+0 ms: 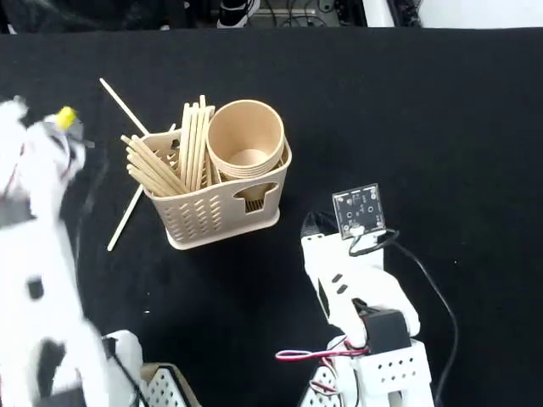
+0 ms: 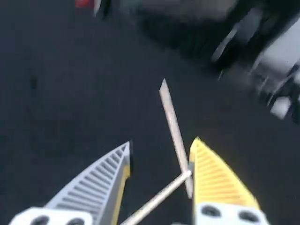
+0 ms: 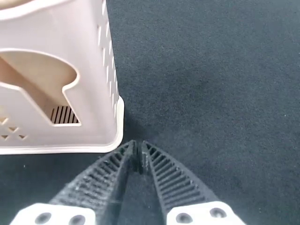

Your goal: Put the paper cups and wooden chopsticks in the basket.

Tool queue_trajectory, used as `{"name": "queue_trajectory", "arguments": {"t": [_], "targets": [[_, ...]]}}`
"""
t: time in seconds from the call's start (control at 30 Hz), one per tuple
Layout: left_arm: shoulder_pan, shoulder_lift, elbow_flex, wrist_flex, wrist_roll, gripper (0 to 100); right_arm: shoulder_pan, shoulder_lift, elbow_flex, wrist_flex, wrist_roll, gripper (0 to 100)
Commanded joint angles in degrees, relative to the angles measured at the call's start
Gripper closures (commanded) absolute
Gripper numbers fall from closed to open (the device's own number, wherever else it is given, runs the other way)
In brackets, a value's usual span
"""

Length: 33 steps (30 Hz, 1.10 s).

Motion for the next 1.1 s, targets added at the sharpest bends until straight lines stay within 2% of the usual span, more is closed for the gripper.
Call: {"name": "queue_trajectory", "arguments": {"t": [0.0, 0.23, 0.43, 0.7, 0.83, 0.97, 1.07], "targets": [[1.6, 26.9, -15.6, -1.6, 5.4, 79, -0.2, -0.6, -0.2, -1.1, 0.5, 97.2], [8.1, 57.5, -44.6, 7.1, 8.5, 79, -0.2, -0.6, -0.3, -1.1, 0.5, 97.2], [8.6, 80.4, -71.8, 16.8, 12.4, 79, -0.2, -0.6, -0.3, -1.1, 0.5, 97.2], [9.6, 107.1, -108.5, 29.0, 13.1, 79, -0.2, -0.6, -0.3, -1.1, 0.5, 97.2], [10.9, 114.3, -121.5, 33.9, 13.1, 80, -0.2, -0.6, -0.3, -1.0, 0.5, 97.2], [11.1, 112.3, -120.8, 36.3, 13.1, 85, -0.2, -0.6, -0.3, -1.0, 0.5, 97.2], [10.8, 106.5, -120.8, 39.8, 13.1, 84, -0.2, -0.6, -0.3, -1.0, 0.5, 97.2]]}}
